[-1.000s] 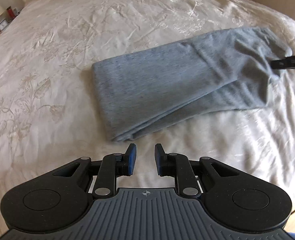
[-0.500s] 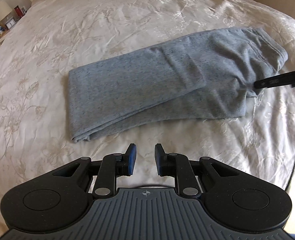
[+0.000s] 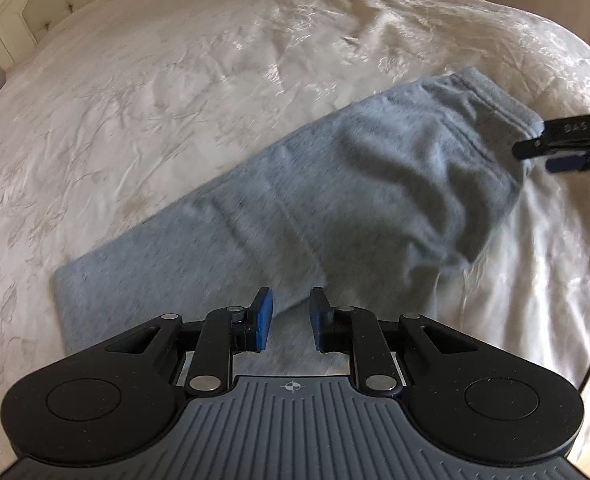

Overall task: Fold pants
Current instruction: 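Grasp the sweatpants end with the right gripper and lift it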

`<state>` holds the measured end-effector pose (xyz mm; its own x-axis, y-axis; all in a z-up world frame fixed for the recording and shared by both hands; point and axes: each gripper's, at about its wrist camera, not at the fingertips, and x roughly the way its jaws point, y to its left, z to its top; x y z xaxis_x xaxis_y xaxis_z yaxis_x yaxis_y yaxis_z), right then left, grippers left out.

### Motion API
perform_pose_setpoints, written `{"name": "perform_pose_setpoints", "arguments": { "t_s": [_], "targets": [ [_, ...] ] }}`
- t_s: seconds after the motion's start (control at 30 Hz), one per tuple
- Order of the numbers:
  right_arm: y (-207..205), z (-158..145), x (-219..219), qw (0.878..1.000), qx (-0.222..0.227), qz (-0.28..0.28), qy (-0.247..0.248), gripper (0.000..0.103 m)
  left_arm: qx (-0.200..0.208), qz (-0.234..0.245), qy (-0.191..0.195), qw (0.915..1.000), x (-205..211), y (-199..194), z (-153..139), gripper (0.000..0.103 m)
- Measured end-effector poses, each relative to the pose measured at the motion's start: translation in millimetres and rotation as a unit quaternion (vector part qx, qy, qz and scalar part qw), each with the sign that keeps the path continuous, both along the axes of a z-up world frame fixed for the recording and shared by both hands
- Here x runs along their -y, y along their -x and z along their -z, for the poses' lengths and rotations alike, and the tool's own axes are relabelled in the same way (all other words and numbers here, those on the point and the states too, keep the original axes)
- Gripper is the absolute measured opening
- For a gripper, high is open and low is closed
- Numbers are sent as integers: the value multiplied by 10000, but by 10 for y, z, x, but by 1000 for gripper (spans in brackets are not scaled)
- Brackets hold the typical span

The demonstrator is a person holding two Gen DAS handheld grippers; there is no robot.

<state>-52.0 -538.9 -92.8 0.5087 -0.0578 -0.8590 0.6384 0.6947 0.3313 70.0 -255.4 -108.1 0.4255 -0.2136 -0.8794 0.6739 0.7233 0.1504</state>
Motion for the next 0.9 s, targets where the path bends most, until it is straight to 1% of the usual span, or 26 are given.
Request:
{"name": "perform_pose_setpoints", "arguments": {
  "t_s": [0.07, 0.13, 0.23, 0.33, 0.4, 0.43, 0.47, 0.5, 0.53, 0.57, 0.63, 0.7, 0.8, 0.83, 0.9],
  "targets": [
    [-64, 189, 157, 9996, 2, 108, -277, 77, -36, -24, -16, 10000, 60, -30, 25, 20],
    [-94, 298, 189, 9988, 38, 186, -443, 77, -96, -26, -64, 9999, 78, -61, 66, 20],
    [-158, 449, 252, 9968, 304, 324, -665, 77, -151, 15, -212, 9997, 105, -134, 144, 20],
    [-237, 497, 301, 9940, 567, 450, -822, 78, -188, -9, -341, 9992, 106, -252, 212, 20],
    [-312, 524, 333, 9917, 665, 548, -953, 79, -201, -72, -362, 9991, 103, -352, 239, 20],
    [-343, 522, 351, 9910, 667, 598, -991, 66, -194, -95, -370, 9991, 108, -400, 243, 20],
    [-371, 489, 369, 9913, 599, 664, -966, 30, -179, -109, -377, 9991, 115, -444, 248, 20],
    [-380, 439, 411, 9904, 610, 687, -1033, 24, -156, -117, -379, 9991, 123, -488, 255, 20],
    [-376, 363, 452, 9882, 754, 676, -1146, 23, -126, -127, -374, 9991, 137, -547, 262, 20],
    [-387, 244, 470, 9877, 913, 590, -1127, 23, -94, -129, -367, 9992, 152, -590, 267, 20],
    [-485, -28, 438, 9922, 940, 231, -784, 22, -27, -168, -334, 9993, 179, -698, 294, 20],
    [-575, -189, 386, 9936, 945, 16, -619, 22, -23, -279, -287, 9992, 214, -816, 355, 20],
    [-679, -236, 335, 9960, 782, -136, -415, 22, -136, -491, -200, 9985, 285, -1005, 516, 20],
    [-700, -229, 312, 9966, 731, -171, -352, 22, -216, -497, -246, 9982, 324, -1057, 606, 20],
    [-715, -205, 307, 9970, 670, -124, -372, 23, -448, -419, -526, 9967, 415, -1127, 846, 19]
  ]
}}
